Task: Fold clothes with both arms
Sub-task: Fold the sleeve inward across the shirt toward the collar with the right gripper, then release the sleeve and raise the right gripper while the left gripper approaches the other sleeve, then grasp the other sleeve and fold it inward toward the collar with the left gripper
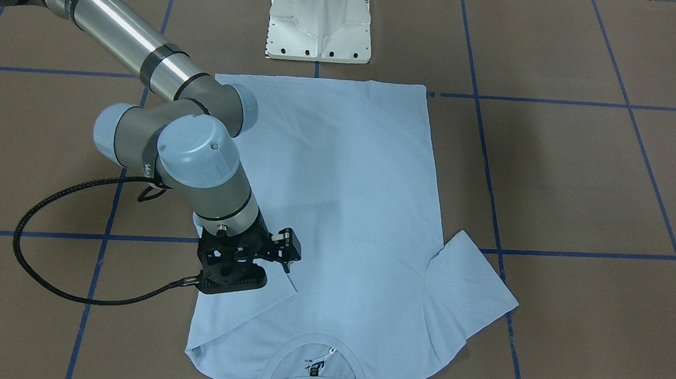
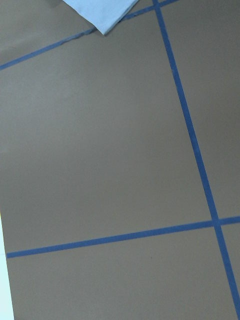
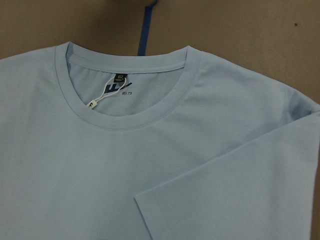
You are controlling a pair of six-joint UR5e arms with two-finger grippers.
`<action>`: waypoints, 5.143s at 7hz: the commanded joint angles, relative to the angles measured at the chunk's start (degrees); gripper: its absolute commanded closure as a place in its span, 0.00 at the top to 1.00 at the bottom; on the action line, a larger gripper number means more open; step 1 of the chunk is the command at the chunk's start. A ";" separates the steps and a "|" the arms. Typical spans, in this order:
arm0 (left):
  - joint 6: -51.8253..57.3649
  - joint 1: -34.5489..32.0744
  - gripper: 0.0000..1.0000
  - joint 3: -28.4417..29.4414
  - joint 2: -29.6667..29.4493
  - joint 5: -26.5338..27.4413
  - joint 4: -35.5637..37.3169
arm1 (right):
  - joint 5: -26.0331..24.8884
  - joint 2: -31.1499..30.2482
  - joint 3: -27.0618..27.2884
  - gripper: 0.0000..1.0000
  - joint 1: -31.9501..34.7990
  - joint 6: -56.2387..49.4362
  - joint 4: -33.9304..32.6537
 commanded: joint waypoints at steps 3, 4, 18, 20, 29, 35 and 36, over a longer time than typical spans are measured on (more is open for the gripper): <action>-33.04 18.43 1.00 -4.89 -2.54 17.69 -6.61 | 6.34 -12.96 27.06 1.00 7.06 -13.14 -29.08; -38.61 24.92 1.00 -4.38 -5.08 24.62 -6.01 | 9.23 -15.85 30.50 1.00 9.52 -17.61 -31.49; -40.60 30.88 0.87 24.63 -24.00 39.11 -8.11 | 9.00 -19.48 32.73 1.00 8.66 -17.57 -29.76; -40.68 30.88 0.86 24.63 -24.17 39.02 -8.20 | 9.00 -19.57 32.64 1.00 8.58 -17.57 -29.76; -41.30 31.40 0.49 24.72 -24.79 39.02 -8.11 | 8.91 -19.66 32.47 1.00 8.49 -17.57 -29.76; -41.03 31.14 0.00 19.66 -24.88 38.40 -5.50 | 8.91 -19.66 31.77 1.00 8.58 -17.66 -29.76; -41.21 31.23 0.00 13.10 -25.14 37.10 2.70 | 8.91 -19.66 31.42 1.00 8.58 -17.57 -29.06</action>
